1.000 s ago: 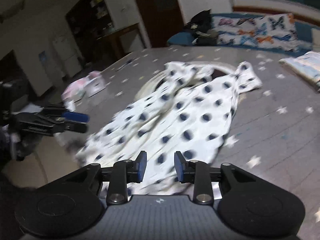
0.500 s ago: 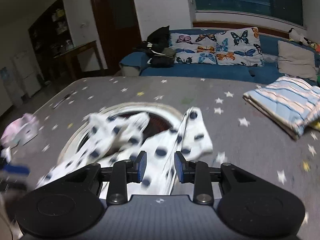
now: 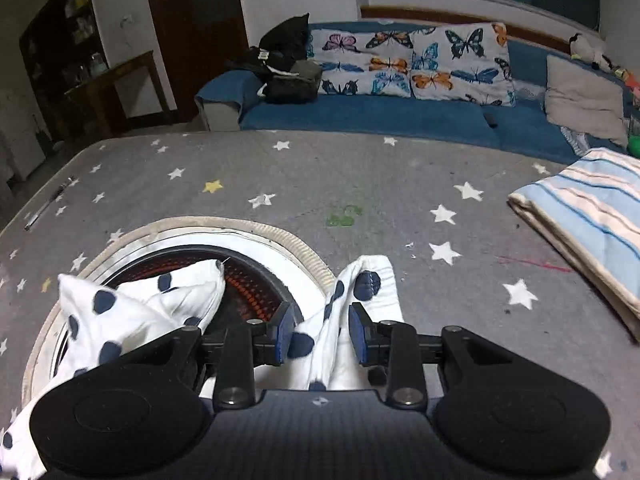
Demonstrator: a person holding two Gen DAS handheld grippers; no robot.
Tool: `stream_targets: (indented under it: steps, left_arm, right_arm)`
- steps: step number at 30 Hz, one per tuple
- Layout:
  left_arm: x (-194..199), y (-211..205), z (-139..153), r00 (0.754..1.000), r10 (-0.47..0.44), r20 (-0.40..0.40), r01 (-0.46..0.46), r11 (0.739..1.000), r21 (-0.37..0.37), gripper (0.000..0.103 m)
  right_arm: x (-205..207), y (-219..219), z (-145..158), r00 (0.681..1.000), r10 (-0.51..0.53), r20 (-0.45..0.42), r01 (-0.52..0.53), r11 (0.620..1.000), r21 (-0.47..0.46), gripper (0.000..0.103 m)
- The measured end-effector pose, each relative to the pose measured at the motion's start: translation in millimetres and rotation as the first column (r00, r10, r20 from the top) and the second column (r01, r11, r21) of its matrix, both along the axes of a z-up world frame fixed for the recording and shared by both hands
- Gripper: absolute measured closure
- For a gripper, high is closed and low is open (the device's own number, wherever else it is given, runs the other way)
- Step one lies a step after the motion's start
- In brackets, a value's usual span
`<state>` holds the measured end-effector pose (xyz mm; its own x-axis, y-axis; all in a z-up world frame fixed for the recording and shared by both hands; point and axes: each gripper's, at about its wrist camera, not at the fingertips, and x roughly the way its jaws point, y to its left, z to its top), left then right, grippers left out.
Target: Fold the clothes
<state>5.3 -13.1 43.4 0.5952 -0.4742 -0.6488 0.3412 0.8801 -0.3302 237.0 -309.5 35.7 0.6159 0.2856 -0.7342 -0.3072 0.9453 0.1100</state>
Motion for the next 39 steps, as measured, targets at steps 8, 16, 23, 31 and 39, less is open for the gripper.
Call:
stream_targets:
  steps: [8,16,23,31,39]
  left_arm:
    - [0,-1,-2,1.0,-0.004,-0.009,0.004,1.0,0.004,0.048]
    - [-4,-3,-1,1.0,-0.016,-0.002,0.016,1.0,0.012,0.048]
    - [-5,-6,3,0.999,-0.033,0.016,0.033,0.999,0.019,0.047]
    - [20,-9,25,0.997,-0.005,0.079,0.001,0.998,0.058,0.046]
    - [81,-11,56,0.981,0.074,0.18,-0.093,0.991,0.101,0.047]
  right_arm:
    - [0,6,8,1.0,0.025,0.016,-0.025,1.0,0.001,0.101]
    - [-40,-27,74,0.977,0.072,0.199,-0.096,0.989,0.112,0.101]
    - [-43,-65,44,0.995,-0.031,0.094,0.041,0.994,-0.103,0.093]
    - [-46,-51,27,0.992,-0.077,0.102,0.097,0.974,-0.205,0.086]
    - [-49,-39,29,0.978,-0.074,0.194,0.126,0.953,-0.274,0.077]
